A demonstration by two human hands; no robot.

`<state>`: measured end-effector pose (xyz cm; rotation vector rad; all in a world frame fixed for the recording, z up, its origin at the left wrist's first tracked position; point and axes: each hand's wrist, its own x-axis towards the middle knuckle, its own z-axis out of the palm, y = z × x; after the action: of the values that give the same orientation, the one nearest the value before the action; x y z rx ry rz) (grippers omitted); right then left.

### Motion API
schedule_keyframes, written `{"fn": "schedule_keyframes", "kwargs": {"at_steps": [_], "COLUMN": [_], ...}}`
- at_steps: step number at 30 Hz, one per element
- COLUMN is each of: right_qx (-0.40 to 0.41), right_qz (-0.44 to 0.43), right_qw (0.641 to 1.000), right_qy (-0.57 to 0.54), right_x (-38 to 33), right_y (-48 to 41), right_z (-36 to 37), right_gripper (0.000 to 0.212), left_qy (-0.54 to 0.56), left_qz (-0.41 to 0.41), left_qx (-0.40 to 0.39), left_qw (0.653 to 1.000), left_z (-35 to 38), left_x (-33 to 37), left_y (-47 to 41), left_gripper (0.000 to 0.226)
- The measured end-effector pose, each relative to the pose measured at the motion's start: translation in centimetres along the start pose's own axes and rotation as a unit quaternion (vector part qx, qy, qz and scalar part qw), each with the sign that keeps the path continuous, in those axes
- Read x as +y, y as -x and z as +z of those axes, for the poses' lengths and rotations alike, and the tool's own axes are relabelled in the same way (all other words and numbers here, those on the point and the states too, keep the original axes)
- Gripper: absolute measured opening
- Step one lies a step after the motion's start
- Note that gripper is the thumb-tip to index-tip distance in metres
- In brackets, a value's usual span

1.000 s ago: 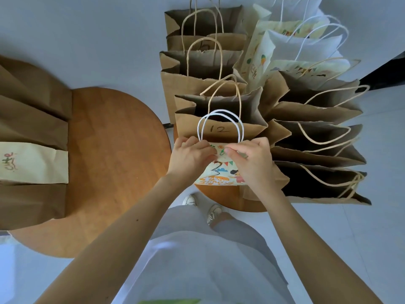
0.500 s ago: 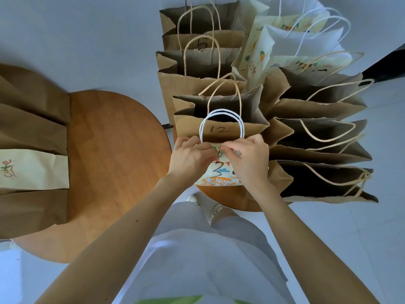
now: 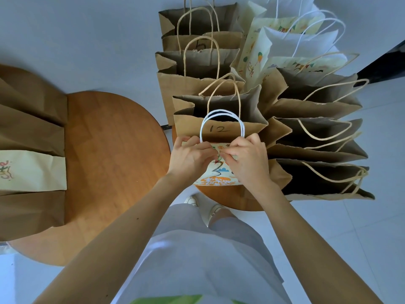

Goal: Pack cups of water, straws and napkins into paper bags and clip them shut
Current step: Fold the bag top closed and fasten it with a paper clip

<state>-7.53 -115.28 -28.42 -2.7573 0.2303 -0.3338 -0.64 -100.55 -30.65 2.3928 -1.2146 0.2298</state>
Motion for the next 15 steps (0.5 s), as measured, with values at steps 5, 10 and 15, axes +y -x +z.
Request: {"fn": "schedule_keyframes", "kwargs": {"at_steps": [5,10,15], "right_qx": [-0.034,-0.077,-0.086], "right_qz": [-0.005,-0.023,-0.017], "right_qw": [0.999,0.995,0.996], "right_qy": [0.037,0.056,0.035], "right_x": [-0.22,-0.13,0.3], "right_y": [0.12,-0.1,0.47], "right_z": [-0.08,-0.28,-0.48], "right_gripper": [0.007,0.01,0.013], "left_qy": [0.013,0.022,0.047], "left_qz": [-0.007,-0.012,-0.002], "left_qx": [-0.015,-0.024,-0.029], "left_qw": [1.0,0.999,0.998], "left_z": [0.26,0.21,-0.36], "left_x": [-0.13,-0.02,-0.23], "left_y": [-0.19,-0.17,-0.48], "left_gripper": [0.007,0.008,0.006]}}
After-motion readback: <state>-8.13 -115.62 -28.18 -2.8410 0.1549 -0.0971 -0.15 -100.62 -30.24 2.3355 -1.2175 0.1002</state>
